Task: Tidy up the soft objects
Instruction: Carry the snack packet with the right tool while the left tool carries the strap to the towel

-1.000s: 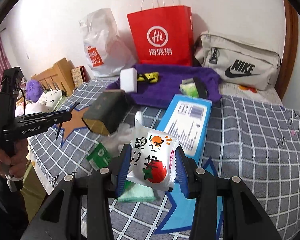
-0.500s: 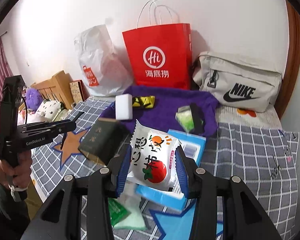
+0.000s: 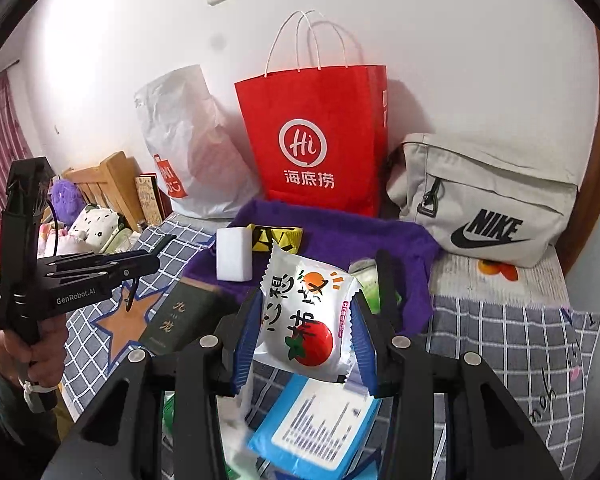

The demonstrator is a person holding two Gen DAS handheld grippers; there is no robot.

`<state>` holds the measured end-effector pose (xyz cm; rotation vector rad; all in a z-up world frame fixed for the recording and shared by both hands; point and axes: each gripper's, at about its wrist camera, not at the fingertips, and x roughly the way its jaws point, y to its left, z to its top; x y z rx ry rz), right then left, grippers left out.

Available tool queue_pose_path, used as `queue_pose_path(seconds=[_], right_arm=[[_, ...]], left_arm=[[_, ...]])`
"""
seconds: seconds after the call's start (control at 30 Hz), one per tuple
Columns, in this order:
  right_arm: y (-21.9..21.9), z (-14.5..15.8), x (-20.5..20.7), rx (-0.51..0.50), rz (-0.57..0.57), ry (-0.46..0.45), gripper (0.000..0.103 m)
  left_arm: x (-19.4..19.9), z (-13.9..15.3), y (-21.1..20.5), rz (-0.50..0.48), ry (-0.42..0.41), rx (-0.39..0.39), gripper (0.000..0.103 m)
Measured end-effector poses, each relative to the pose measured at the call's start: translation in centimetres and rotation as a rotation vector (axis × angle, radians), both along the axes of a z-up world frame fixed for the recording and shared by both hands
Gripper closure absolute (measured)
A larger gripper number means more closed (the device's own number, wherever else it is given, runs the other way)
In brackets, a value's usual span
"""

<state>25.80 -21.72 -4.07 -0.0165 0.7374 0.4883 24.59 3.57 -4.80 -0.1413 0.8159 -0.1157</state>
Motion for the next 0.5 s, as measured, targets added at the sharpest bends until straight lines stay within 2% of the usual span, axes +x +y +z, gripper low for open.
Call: queue_pose_path(seconds=[0.5], right_arm=[[0.0, -0.8, 8.1, -0.056, -0.021, -0.003, 0.060]], left_arm=[[6.4, -2.2, 1.0, 0.023, 0.048, -0.068, 0.083]])
